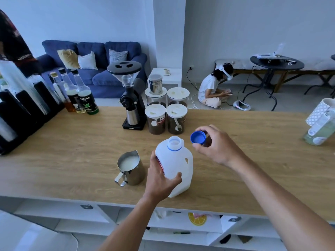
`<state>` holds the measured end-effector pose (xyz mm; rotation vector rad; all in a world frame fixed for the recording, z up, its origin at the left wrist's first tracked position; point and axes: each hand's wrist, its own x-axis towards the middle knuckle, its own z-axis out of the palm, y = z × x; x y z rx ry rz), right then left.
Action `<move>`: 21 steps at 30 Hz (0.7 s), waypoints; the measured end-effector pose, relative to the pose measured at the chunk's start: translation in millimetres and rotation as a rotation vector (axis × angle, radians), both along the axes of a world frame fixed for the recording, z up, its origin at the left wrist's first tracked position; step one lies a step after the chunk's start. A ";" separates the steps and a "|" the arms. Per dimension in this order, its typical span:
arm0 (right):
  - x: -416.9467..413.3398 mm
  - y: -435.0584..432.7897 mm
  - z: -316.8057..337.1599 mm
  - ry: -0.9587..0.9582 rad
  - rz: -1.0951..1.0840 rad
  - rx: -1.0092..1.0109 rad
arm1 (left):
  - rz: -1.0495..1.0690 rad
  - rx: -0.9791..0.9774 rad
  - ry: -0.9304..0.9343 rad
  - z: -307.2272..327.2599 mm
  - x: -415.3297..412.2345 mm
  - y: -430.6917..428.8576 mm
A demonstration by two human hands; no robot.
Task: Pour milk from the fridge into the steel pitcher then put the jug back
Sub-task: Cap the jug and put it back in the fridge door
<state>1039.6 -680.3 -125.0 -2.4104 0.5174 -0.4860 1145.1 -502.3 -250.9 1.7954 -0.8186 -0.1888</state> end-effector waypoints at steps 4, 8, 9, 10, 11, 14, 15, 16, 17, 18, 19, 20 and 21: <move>10.1 20.8 25.7 0.115 0.075 -0.161 | 0.007 0.000 0.003 1.0 -1.3 1.0; 19.5 32.5 33.8 0.213 0.120 -0.210 | 0.015 -0.011 0.037 3.0 -2.8 2.7; 21.6 33.9 35.6 0.210 0.137 -0.205 | 0.016 -0.007 0.046 3.5 -3.2 2.4; 23.7 35.7 38.1 0.212 0.163 -0.204 | 0.022 -0.009 0.060 3.9 -3.5 2.1; 25.6 37.0 41.1 0.219 0.186 -0.199 | 0.024 -0.010 0.076 4.5 -3.4 1.5; 33.1 42.3 49.7 0.263 0.230 -0.210 | 0.030 -0.012 0.105 8.7 -4.3 4.4; 34.9 42.2 51.5 0.281 0.229 -0.205 | 0.025 -0.006 0.115 8.8 -4.4 3.3; 36.1 42.2 52.3 0.296 0.228 -0.193 | 0.025 0.000 0.122 7.9 -4.7 3.1; 37.7 42.2 53.0 0.309 0.229 -0.183 | 0.029 0.007 0.127 7.0 -4.7 3.6; 39.1 42.7 53.7 0.321 0.231 -0.182 | 0.032 0.015 0.131 6.1 -4.6 3.8; 40.4 43.2 54.0 0.336 0.235 -0.185 | 0.034 0.022 0.130 5.2 -4.5 3.7; 41.9 44.8 54.9 0.352 0.242 -0.190 | 0.036 0.025 0.128 4.6 -4.1 3.9; 43.1 45.7 54.6 0.366 0.253 -0.197 | 0.037 0.027 0.124 4.3 -4.1 4.0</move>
